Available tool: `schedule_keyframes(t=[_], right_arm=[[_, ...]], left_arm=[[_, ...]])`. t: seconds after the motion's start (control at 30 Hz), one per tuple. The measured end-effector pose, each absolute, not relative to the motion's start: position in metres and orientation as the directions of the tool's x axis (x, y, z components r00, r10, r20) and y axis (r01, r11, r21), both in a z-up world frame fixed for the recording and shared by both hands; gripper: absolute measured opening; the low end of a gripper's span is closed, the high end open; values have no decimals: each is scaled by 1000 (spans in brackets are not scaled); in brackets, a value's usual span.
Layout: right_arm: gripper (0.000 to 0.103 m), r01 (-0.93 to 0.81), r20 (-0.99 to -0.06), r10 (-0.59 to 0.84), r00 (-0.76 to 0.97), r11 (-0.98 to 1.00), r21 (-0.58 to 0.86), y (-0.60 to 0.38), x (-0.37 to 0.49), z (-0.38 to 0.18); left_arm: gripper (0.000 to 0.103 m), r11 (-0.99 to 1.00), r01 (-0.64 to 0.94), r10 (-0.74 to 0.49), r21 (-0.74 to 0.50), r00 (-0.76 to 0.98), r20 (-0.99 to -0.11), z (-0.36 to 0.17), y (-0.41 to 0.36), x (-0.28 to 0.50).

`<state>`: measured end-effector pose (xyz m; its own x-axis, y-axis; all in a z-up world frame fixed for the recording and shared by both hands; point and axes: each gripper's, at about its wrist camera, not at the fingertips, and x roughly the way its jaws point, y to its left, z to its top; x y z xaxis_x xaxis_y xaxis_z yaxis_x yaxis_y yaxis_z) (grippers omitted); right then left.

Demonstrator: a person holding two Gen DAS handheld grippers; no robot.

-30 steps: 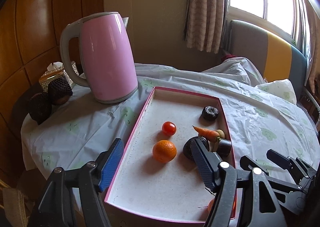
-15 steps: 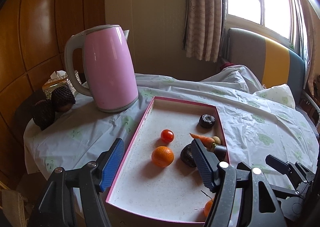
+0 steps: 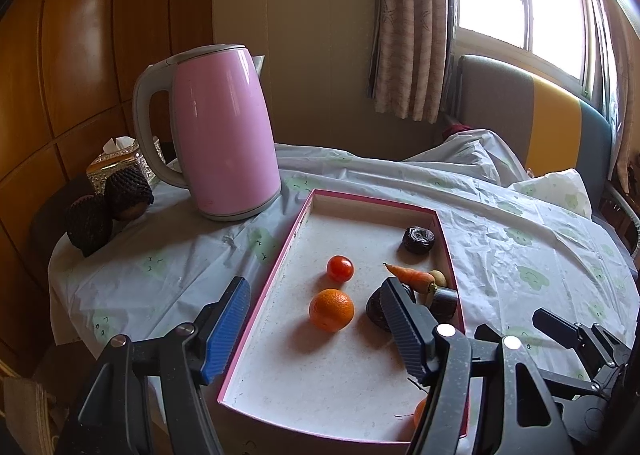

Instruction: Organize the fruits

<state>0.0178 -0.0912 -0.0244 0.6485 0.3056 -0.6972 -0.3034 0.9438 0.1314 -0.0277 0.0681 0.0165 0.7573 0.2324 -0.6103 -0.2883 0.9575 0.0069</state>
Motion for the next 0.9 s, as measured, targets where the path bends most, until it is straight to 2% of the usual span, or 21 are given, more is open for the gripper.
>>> schedule_keyframes(t=[0.8, 0.83, 0.87, 0.9], right_arm=[[76, -314, -696, 305, 651, 942, 119, -87, 15, -26], [76, -314, -696, 304, 651, 942, 117, -87, 15, -26], [76, -315, -696, 302, 651, 942, 115, -87, 15, -26], [76, -314, -696, 302, 651, 942, 115, -87, 15, -27]], left_arm=[[69, 957, -288, 237, 16, 753, -614, 17, 70, -30], [66, 958, -286, 238, 19, 756, -610, 17, 69, -30], [57, 958, -287, 242, 22, 760, -603, 17, 69, -31], [55, 958, -286, 241, 20, 764, -599, 17, 70, -31]])
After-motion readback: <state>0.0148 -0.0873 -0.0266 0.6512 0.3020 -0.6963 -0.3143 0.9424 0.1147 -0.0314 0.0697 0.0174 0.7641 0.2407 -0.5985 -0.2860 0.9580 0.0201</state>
